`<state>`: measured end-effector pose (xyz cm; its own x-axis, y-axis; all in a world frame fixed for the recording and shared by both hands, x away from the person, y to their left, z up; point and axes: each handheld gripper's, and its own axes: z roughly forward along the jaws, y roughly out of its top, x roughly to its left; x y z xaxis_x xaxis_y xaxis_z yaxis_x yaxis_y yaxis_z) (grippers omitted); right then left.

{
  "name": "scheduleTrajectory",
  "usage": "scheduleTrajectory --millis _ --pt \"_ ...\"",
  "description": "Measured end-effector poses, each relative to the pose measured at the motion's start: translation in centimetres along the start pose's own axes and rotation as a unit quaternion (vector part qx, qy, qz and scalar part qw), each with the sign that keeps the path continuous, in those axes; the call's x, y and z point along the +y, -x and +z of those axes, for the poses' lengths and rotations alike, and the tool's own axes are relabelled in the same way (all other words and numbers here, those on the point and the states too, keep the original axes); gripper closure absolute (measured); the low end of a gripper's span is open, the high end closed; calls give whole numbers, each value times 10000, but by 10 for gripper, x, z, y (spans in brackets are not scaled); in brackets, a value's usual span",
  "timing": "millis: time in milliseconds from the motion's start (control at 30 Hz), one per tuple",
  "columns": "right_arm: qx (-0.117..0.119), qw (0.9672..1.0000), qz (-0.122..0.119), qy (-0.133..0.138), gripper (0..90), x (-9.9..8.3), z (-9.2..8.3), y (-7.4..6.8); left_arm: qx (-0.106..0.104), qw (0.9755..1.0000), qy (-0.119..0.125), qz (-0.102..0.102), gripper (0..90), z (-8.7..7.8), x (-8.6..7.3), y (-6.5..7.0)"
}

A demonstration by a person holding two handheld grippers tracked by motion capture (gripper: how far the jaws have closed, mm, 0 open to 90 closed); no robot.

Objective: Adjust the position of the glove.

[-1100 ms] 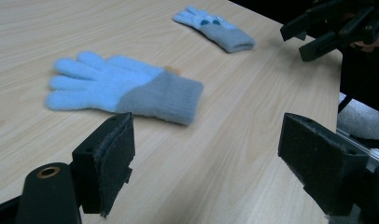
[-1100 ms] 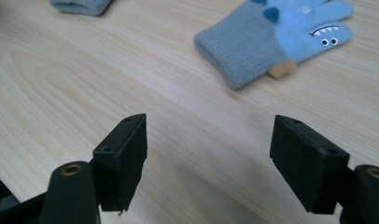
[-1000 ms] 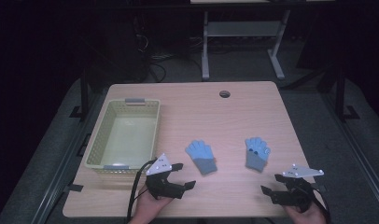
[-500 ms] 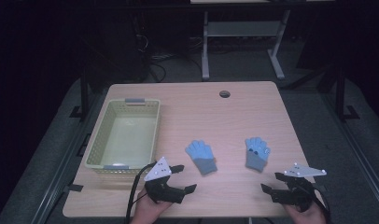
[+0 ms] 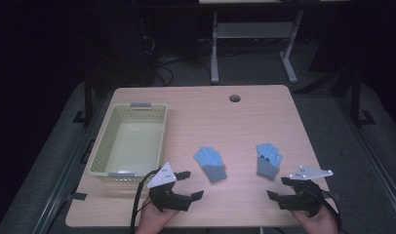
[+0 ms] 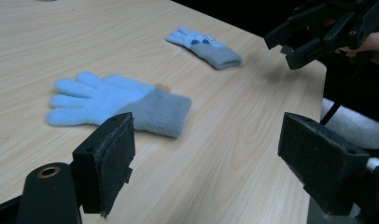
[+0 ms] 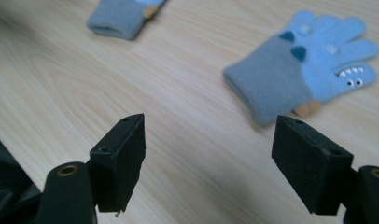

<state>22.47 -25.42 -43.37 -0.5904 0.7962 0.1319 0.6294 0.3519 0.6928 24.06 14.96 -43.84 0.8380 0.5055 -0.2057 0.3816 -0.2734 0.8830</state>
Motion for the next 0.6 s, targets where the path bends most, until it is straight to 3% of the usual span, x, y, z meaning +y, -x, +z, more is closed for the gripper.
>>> scheduleTrajectory --millis 67,267,333,500,600 --pt "82 9999 17 -62 257 6 -1 0 23 10000 28 -15 184 -1 0 0" --pt "-64 9998 -173 -34 258 25 -7 -1 44 9999 61 -68 184 -2 0 0" --pt "-92 9997 -216 -92 261 31 -8 0 59 10000 -9 5 184 -3 0 1" --pt "-135 9995 -243 -159 265 47 -3 11 116 9999 11 124 187 -3 1 1" --pt "-145 9992 -195 -310 265 54 5 19 138 9999 31 54 187 -5 0 -2"
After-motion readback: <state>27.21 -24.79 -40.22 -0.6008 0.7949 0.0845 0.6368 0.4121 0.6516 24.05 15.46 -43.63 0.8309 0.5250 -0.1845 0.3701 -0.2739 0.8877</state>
